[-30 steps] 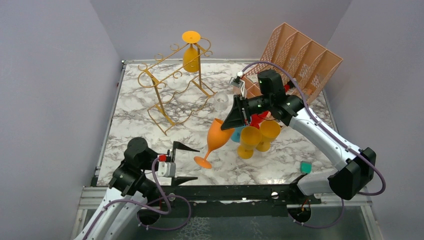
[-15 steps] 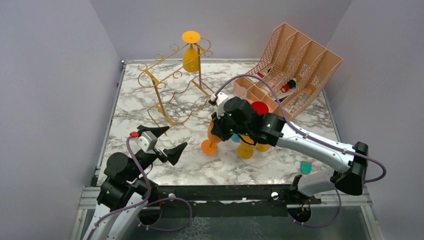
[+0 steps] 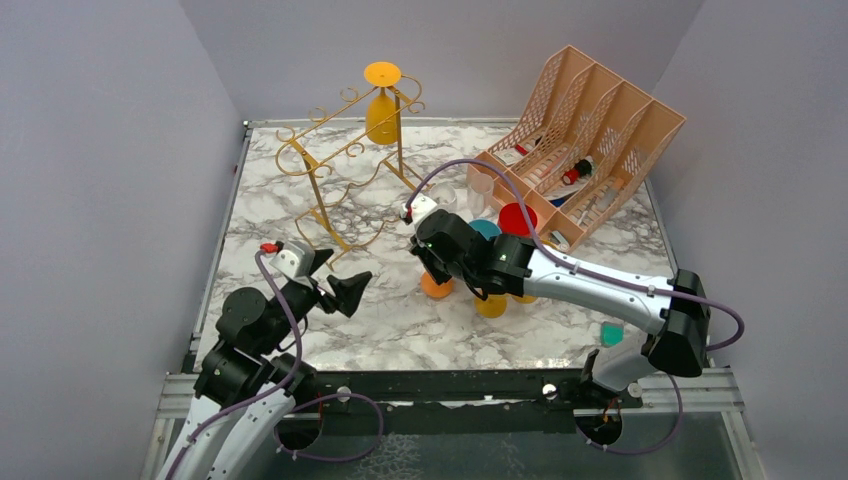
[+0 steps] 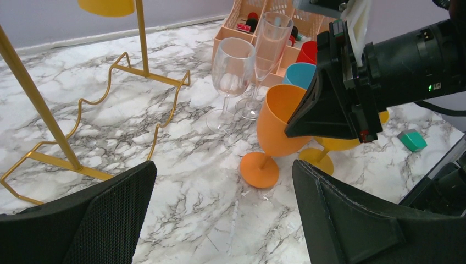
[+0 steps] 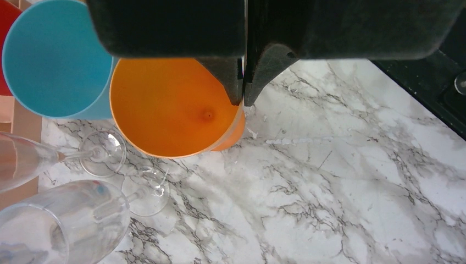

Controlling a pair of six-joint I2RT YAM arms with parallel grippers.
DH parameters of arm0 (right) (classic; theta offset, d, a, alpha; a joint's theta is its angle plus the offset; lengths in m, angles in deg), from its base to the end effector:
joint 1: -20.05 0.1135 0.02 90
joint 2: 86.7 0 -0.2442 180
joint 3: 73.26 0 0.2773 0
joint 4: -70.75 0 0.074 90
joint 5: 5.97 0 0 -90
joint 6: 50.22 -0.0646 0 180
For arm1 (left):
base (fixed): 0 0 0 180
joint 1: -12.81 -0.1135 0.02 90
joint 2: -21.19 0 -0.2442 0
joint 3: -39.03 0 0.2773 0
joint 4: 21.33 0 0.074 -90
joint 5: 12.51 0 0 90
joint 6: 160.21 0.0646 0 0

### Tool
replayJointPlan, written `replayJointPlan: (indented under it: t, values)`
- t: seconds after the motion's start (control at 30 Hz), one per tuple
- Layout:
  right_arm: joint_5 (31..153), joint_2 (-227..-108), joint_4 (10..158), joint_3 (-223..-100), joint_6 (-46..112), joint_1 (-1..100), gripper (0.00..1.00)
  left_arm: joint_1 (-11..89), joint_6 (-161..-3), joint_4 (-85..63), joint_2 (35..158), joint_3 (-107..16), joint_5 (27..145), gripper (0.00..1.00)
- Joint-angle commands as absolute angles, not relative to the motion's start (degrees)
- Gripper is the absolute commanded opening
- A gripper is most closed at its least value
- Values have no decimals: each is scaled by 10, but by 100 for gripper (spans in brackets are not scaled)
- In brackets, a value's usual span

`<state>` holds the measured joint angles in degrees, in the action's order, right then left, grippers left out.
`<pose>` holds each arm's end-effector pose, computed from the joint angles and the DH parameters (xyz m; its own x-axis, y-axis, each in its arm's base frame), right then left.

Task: Take the wine glass off the wine glass rack
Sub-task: Place the wine glass at the center of the board.

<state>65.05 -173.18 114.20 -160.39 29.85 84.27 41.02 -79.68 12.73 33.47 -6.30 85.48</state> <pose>0.1848 0.3343 0.2686 -0.4200 -0.4947 -0.7608 -0.6856 0.7223 -0.0911 0.1295 -0.0797 0.3142 -0.1125 -0.1246 -0.9858 0.5800 0.7973 -0.1669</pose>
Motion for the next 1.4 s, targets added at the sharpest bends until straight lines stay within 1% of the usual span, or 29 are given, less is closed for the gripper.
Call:
replayJointPlan:
  t: [0.0,0.13,0.27,0.33,0.43,0.5,0.67,0.8,0.93,0.97,1.03,1.1,1.23,1.37]
  values:
    - [627,-1747,1130,-1627,306,844,1,411,-822,131,362,-83,831,99]
    - [632,-1751,1120,-1623,306,845,1,410,-829,137,394,-92,819,99]
    - [628,-1752,1111,-1620,311,845,2,410,-833,140,400,-103,816,99]
    - [631,-1753,1108,-1620,320,845,6,410,-837,144,400,-109,806,99]
    - [619,-1755,1114,-1622,319,845,16,410,-833,160,414,-126,767,99]
    - [617,-1756,1121,-1625,319,845,20,411,-831,173,431,-140,738,99]
    - [626,-1750,1138,-1636,314,845,23,410,-832,196,490,-184,729,99]
    - [649,-1711,1131,-1634,313,845,25,410,-828,199,522,-222,731,99]
    - [665,-1651,1102,-1611,310,845,28,411,-819,202,550,-281,741,99]
    - [668,-1634,1090,-1599,308,845,30,411,-815,203,566,-300,744,99]
    - [678,-1602,1070,-1573,299,845,39,410,-804,212,598,-342,755,99]
    - [691,-1572,1049,-1545,290,845,44,411,-790,224,638,-389,760,99]
    - [725,-1527,1015,-1495,272,845,49,410,-754,244,721,-488,752,99]
    - [743,-1501,1009,-1470,246,845,51,410,-724,269,813,-595,756,99]
